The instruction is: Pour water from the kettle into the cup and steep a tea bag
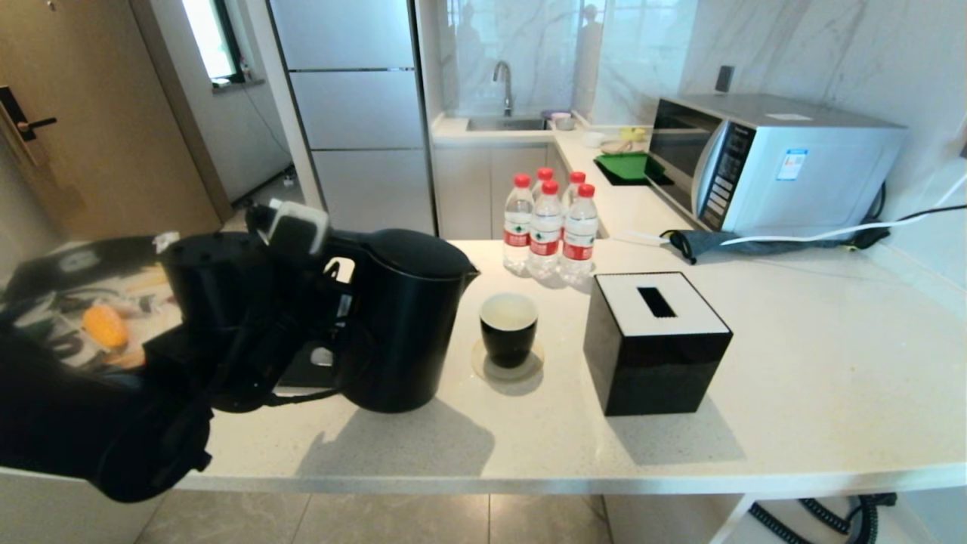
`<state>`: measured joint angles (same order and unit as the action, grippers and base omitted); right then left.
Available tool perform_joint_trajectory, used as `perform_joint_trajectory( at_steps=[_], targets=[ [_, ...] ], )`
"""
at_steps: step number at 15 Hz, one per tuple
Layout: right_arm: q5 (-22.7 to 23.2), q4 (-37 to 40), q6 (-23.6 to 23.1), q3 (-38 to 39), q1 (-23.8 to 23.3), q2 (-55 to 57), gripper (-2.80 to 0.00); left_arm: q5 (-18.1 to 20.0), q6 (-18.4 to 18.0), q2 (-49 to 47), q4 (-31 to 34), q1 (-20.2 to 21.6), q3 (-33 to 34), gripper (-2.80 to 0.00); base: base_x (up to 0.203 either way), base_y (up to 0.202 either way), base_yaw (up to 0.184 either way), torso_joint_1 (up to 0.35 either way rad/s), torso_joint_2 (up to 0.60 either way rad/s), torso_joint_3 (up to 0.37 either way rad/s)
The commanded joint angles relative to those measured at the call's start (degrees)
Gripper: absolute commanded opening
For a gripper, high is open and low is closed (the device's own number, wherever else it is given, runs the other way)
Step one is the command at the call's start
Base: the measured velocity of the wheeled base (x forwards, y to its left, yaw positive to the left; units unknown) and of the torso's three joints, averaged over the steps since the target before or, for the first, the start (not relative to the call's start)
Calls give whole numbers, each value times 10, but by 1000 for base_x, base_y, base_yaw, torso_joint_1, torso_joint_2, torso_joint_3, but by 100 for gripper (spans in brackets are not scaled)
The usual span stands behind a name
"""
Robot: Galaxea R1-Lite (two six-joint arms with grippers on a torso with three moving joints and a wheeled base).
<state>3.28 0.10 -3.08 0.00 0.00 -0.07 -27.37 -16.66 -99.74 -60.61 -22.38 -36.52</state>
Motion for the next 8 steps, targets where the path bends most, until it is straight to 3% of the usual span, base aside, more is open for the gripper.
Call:
perform_joint_trajectory(
  at_steps=[1,3,8],
  targets=[
    [1,0,-1,0,0,1,-280,-2,-12,1,-4,-4,-8,-280,0,0,0,0,0,0],
    [1,1,-1,0,0,1,-280,-4,-30,1,-3,-4,-12,-280,0,0,0,0,0,0],
    [1,0,0,0,0,1,-280,-59,-46,-7,0,-27,-24,-280,0,0,0,0,0,0]
  ],
)
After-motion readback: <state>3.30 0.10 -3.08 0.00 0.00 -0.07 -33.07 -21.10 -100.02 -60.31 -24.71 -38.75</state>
